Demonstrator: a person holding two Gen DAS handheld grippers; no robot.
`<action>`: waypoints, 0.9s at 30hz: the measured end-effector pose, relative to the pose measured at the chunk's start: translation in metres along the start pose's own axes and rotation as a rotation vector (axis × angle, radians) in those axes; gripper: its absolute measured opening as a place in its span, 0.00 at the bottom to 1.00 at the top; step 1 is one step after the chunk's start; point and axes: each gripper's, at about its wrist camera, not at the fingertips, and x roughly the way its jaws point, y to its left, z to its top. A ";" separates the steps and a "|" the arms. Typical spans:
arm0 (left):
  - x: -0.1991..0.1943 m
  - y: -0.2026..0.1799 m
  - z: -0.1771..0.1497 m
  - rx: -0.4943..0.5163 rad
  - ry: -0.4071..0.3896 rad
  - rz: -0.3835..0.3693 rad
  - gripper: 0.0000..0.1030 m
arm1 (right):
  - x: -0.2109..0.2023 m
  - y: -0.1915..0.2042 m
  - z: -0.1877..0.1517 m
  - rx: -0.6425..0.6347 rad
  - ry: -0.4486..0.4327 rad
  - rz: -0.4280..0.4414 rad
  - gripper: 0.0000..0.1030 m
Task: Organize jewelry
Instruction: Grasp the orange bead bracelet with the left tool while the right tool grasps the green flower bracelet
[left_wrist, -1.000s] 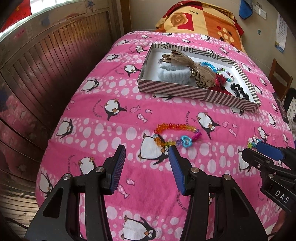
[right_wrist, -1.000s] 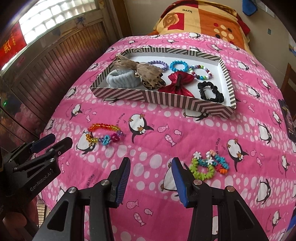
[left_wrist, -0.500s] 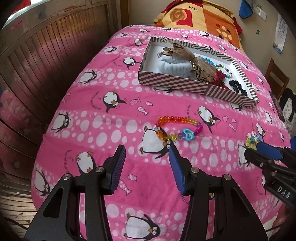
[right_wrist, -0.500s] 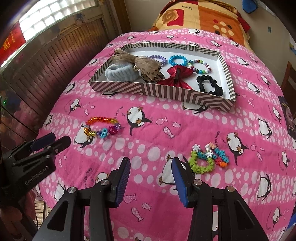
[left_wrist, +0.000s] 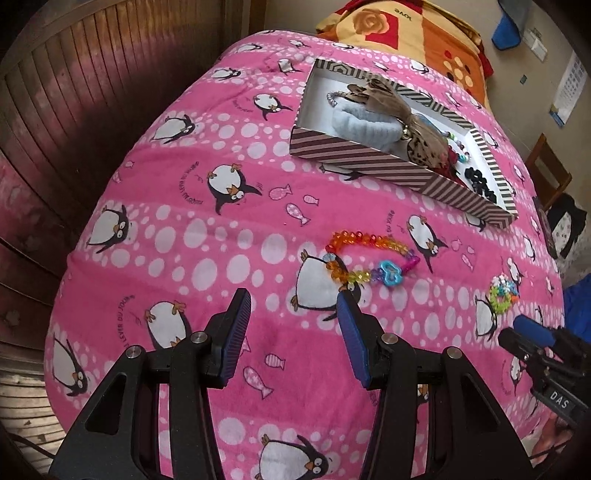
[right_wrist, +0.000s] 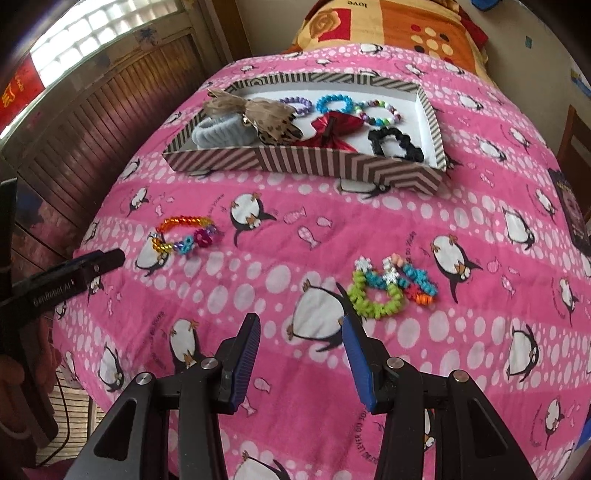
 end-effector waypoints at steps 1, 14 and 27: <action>0.001 -0.001 0.000 0.003 0.002 0.001 0.47 | 0.000 -0.002 0.000 0.002 0.002 0.002 0.43; 0.019 -0.007 0.016 0.002 0.029 -0.012 0.47 | -0.008 -0.048 0.005 0.078 -0.002 -0.053 0.43; 0.030 -0.008 0.028 -0.002 0.038 -0.015 0.49 | 0.021 -0.053 0.013 0.060 0.016 -0.064 0.27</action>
